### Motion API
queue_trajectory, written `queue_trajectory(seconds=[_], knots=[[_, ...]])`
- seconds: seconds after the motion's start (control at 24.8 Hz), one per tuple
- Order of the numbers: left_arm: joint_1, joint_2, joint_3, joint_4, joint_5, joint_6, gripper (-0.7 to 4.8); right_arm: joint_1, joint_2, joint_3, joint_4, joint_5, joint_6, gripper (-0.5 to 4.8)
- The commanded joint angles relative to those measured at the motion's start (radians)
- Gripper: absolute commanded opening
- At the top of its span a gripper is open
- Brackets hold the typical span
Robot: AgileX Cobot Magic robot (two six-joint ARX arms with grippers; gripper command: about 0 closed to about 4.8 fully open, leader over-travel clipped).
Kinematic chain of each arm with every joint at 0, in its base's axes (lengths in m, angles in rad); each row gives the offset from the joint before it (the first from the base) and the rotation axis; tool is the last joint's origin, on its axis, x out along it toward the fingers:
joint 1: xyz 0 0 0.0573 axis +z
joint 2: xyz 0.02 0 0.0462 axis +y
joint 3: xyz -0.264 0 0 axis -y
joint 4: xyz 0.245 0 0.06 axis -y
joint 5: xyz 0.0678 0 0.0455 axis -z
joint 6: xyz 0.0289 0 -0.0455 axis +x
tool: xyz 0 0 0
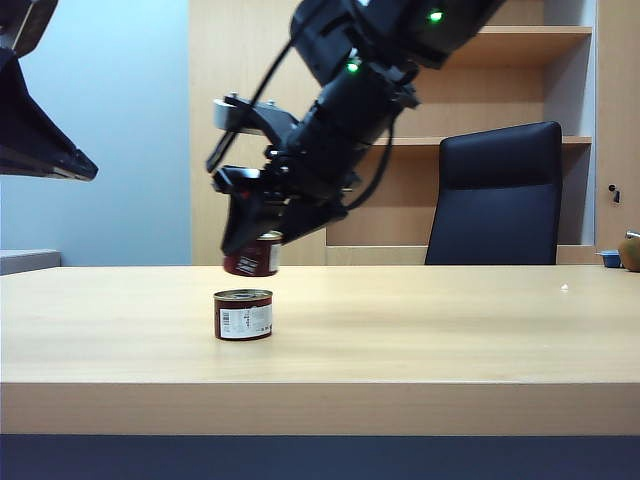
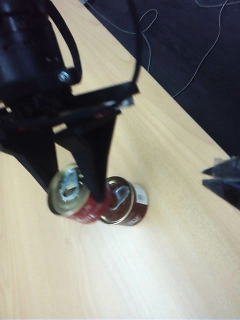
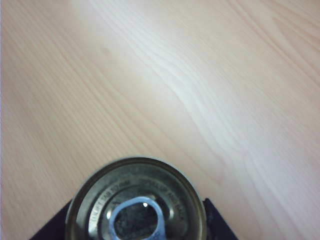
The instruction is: Stack a can of tomatoes on the right onto the can of tomatoes on the left.
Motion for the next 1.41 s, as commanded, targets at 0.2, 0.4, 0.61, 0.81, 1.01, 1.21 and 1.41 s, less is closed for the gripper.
queue_trajectory(seconds=[0.2, 0.4, 0.61, 0.81, 1.01, 1.21, 1.41], knots=[[0.013, -0.025, 0.003, 0.027, 0.0, 0.003, -0.05, 0.016, 0.024, 0.023, -0.036, -0.003, 0.0, 2.3], [0.023, -0.026, 0.003, 0.03, -0.055, 0.003, -0.05, 0.018, 0.023, 0.023, -0.061, -0.003, 0.0, 4.03], [0.023, -0.026, 0.003, 0.042, -0.076, 0.003, -0.05, 0.044, -0.063, 0.023, -0.059, 0.021, 0.0, 4.63], [0.023, -0.026, 0.003, 0.061, -0.085, 0.003, -0.05, 0.084, -0.229, 0.023, -0.164, 0.095, 0.0, 2.35], [0.024, -0.026, 0.003, 0.154, -0.095, -0.048, -0.04, 0.091, -0.425, -0.006, -0.226, 0.117, -0.018, -0.09], [0.024, -0.028, 0.003, 0.298, -0.176, -0.148, -0.04, 0.064, -0.693, -0.185, -0.07, 0.218, -0.008, -0.09], [0.023, -0.047, 0.002, 0.441, -0.294, -0.147, -0.04, -0.047, -1.197, -0.558, 0.181, 0.395, 0.071, -0.08]])
